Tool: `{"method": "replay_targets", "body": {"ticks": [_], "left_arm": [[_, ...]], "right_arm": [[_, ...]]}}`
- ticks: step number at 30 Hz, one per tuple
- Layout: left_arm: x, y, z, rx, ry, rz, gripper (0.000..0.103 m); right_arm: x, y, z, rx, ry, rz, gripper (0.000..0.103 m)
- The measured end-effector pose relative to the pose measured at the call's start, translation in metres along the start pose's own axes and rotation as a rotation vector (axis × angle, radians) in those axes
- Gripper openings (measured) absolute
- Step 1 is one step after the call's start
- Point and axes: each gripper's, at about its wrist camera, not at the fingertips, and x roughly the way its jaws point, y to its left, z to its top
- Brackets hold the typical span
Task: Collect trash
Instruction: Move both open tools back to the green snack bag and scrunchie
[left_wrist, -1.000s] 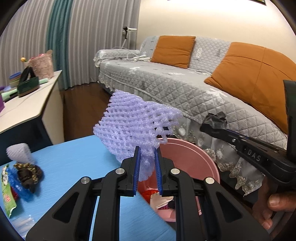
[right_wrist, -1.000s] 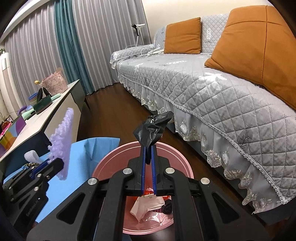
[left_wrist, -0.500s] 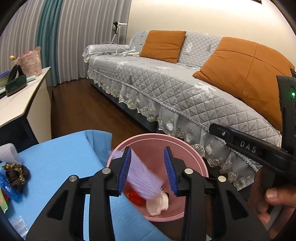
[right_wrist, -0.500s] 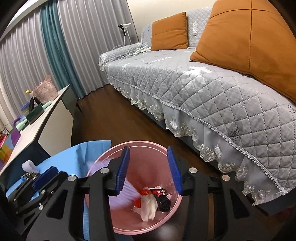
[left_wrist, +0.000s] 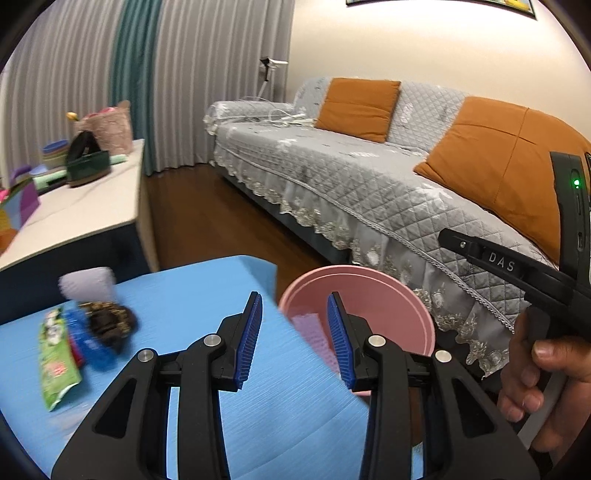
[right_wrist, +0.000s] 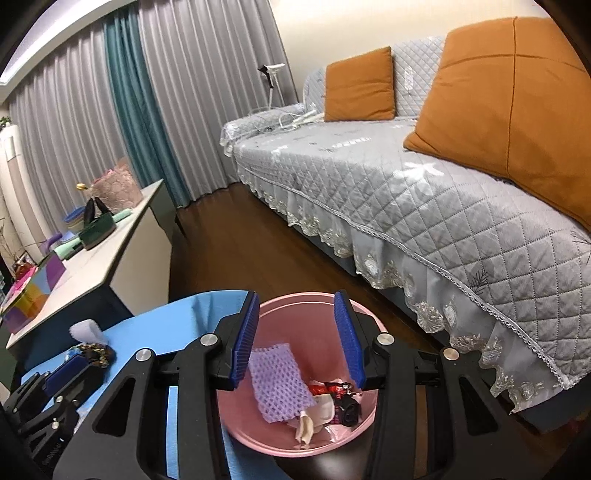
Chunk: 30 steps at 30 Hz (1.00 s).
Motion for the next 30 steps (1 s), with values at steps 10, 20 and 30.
{"method": "replay_targets", "body": {"ticks": [10, 20, 30], "left_arm": [[-0.062, 0.042, -0.009, -0.044, -0.053, 0.089, 0.037], [-0.093, 0.094, -0.039, -0.125, -0.054, 0.198, 0.037], [-0.110, 0.145, -0.056, -0.197, -0.055, 0.308, 0.037]], "right_arm": [[-0.018, 0.044, -0.015, -0.065, 0.000, 0.085, 0.044], [-0.026, 0.085, -0.029, -0.124, 0.022, 0.185, 0.040], [-0.017, 0.133, -0.043, -0.174, 0.059, 0.268, 0.031]]}}
